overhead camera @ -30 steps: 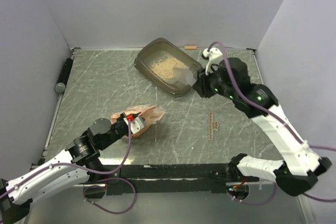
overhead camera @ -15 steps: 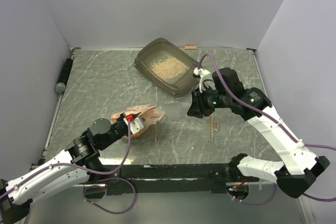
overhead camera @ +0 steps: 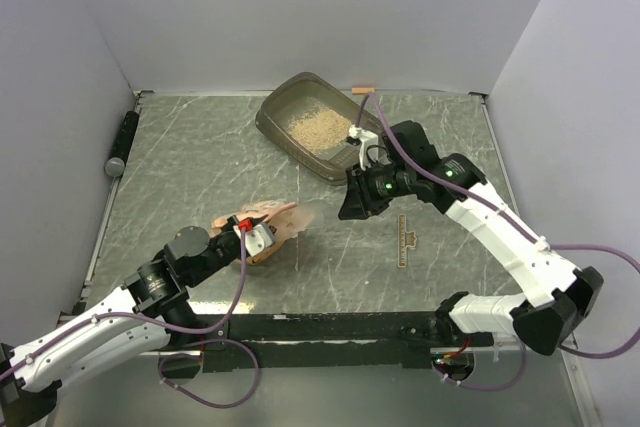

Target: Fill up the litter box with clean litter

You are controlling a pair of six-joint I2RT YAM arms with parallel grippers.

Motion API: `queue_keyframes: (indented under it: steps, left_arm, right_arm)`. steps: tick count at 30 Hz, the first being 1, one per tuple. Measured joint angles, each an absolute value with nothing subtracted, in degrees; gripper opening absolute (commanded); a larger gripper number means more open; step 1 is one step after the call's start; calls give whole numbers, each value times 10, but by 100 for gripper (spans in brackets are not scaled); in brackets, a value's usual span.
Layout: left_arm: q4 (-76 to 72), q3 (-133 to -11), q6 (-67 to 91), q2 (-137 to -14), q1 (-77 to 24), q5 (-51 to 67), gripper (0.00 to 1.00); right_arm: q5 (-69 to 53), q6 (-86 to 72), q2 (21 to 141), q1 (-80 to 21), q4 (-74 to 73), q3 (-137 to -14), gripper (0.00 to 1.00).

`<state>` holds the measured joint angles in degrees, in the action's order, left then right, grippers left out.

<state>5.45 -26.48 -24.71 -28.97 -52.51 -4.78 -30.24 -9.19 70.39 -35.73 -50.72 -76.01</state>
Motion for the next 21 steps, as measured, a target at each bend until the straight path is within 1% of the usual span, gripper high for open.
queue_keyframes:
  steps: [11,21]
  left_arm:
    - [56,-265,-244,-287,-525,-44,1]
    - [59,-265,-243,-286,-525,-39,1]
  right_arm:
    - [-359,-92,799,-357,-487,-765,0]
    - [-390,-103,919,-363,-483,-836,0]
